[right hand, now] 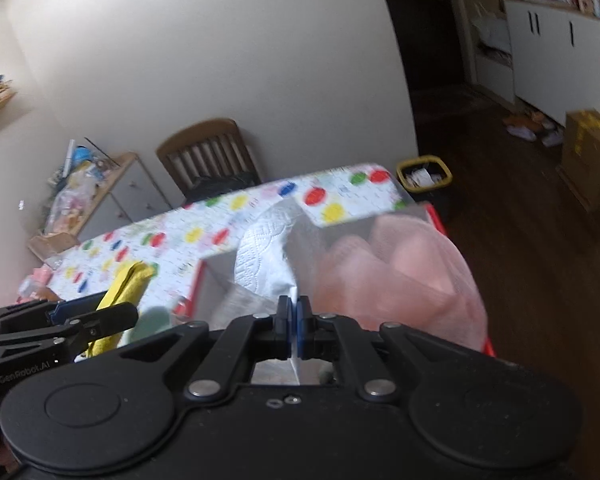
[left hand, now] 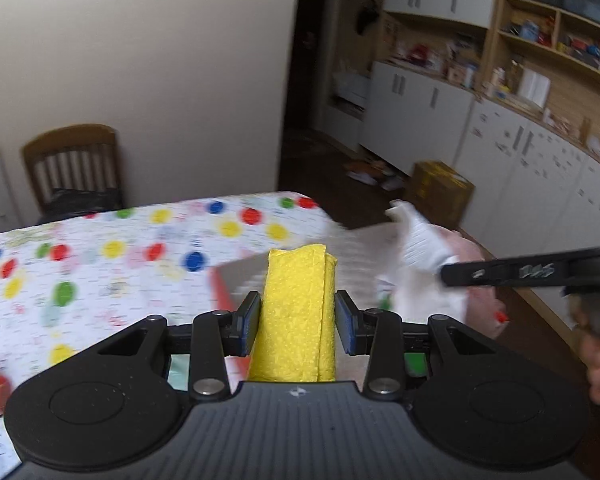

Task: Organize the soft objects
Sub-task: 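Carry the yellow cloth with the left tool while the right tool carries the tissue to the shoebox, then open both tools to release the yellow cloth and tissue into the shoebox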

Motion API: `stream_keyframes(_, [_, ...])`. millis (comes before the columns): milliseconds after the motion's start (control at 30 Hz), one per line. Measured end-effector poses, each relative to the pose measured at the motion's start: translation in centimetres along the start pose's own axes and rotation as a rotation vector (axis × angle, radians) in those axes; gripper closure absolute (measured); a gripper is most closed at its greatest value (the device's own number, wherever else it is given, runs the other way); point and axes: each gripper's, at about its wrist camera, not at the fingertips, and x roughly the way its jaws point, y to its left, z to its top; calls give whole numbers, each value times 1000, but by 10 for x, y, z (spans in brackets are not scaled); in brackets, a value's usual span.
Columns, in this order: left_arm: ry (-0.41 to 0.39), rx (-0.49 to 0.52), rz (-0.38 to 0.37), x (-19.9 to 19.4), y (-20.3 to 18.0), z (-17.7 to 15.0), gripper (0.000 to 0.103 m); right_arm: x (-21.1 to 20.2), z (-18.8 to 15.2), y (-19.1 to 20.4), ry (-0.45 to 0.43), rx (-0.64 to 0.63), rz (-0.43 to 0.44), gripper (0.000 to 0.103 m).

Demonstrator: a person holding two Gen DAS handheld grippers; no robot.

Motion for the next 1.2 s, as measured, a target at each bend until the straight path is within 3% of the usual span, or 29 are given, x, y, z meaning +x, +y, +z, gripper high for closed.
stream_keyframes(233, [54, 54, -41, 53, -50, 0, 65, 23, -20, -11, 76, 11, 33, 101])
stream_keyframes(667, [224, -38, -7, 124, -41, -19, 65, 48, -45, 9, 132, -129, -14, 100])
stream_keyframes(933, [270, -51, -14, 136, -37, -27, 64, 50, -46, 12, 151, -151, 12, 100])
stream_keyframes(1000, [266, -60, -23, 136, -35, -27, 58, 48, -46, 12, 153, -160, 13, 100])
stream_keyframes(1067, [264, -59, -26, 133, -36, -26, 40, 47, -46, 12, 155, -156, 17, 100])
stream_keyframes(1200, [220, -48, -24, 118, -39, -24, 36, 41, -48, 11, 148, -156, 24, 99])
